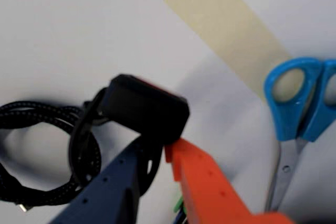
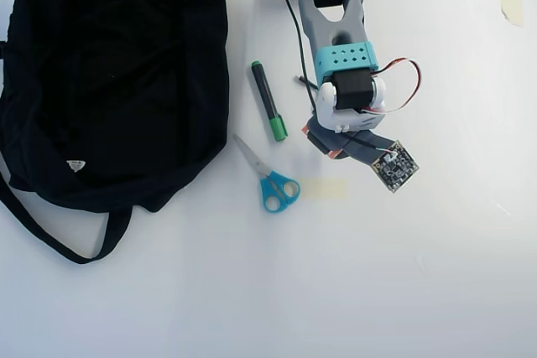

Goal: Put the bike light into the black bag

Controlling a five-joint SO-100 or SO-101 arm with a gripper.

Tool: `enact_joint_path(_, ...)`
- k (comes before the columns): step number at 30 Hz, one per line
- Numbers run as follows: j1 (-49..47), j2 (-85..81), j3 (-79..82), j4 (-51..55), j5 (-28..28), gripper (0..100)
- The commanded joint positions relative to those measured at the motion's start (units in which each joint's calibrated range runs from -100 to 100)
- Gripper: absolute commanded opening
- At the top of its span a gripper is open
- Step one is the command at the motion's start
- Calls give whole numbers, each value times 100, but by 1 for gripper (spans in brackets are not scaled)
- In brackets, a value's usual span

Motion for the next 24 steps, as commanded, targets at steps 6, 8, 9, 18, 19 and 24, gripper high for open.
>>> enact_joint_path(6,40,-1558,1132,129,-322,2)
enact_joint_path(8,32,-1790,1491,129,-332,2)
enact_joint_path(9,32,-1906,1662,129,-332,2)
enact_joint_path(18,167,-2836,2686,129,-442,2)
enact_joint_path(19,189,-2919,2704,129,-521,2)
enact_joint_path(24,384,-3599,3306,129,-809,2)
